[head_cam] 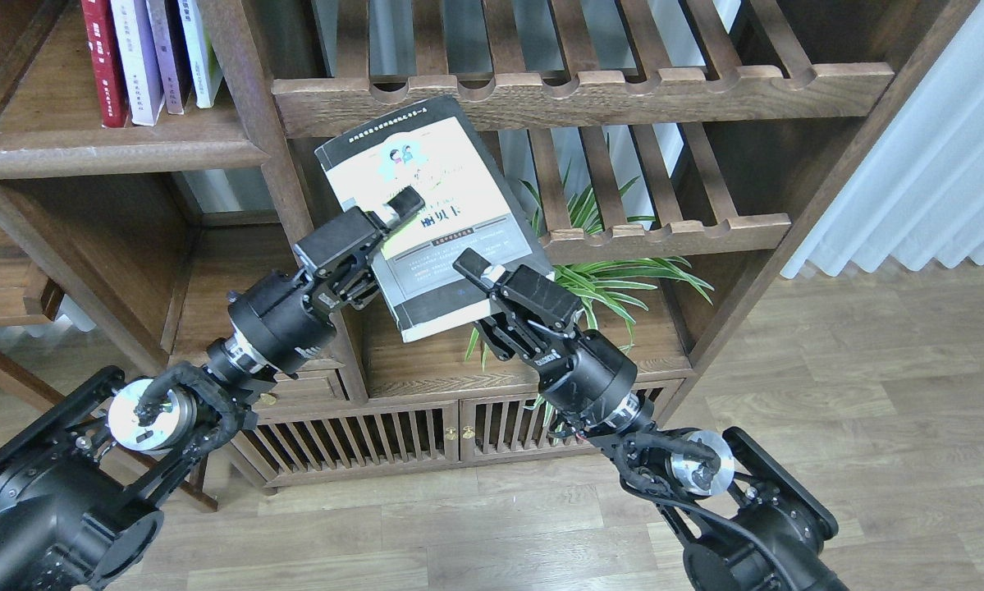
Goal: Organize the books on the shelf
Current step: 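Pull the white book down between both grippers, then lift the white book with the left gripper back toward the upper shelf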
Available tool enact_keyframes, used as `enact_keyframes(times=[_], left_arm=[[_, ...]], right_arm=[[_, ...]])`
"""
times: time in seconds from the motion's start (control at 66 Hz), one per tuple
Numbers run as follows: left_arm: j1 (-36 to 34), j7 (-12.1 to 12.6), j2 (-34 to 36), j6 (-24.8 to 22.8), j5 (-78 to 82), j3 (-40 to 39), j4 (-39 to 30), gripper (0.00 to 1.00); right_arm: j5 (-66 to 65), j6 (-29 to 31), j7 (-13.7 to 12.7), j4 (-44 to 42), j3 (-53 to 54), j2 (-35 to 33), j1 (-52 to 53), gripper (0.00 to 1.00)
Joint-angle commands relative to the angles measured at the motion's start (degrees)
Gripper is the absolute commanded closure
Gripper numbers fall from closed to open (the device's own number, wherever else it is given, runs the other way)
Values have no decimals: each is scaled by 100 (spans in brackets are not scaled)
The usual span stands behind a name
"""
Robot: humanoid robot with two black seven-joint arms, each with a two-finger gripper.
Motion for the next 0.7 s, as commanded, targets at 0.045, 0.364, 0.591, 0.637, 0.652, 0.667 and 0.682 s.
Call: enact_keyframes(times=[0.045, 0.364, 0.591, 0.637, 0.652, 0.667, 0.682], left_arm=[[-11, 1, -1, 0, 5, 3, 0, 64], [-11, 1, 7, 0, 5, 3, 0, 84], [-2, 1, -10, 0, -3, 3, 0, 92], [-2, -8, -10, 0, -3, 3, 0, 92], [-2, -8, -10, 0, -3, 3, 0, 92], [-2, -8, -10, 0, -3, 3, 0, 92], [-2, 1, -10, 0, -3, 3, 0, 92]], right_arm=[[-1, 1, -2, -2, -1, 0, 9, 91], [-1, 1, -2, -2, -1, 0, 9, 90], [-10, 1, -2, -11, 16, 0, 0, 78], [-18, 1, -2, -11, 17, 0, 0, 75], [-18, 1, -2, -2, 17, 0, 0, 75], [-27, 1, -2, -2, 17, 0, 0, 73], [-27, 1, -2, -2, 17, 0, 0, 72]])
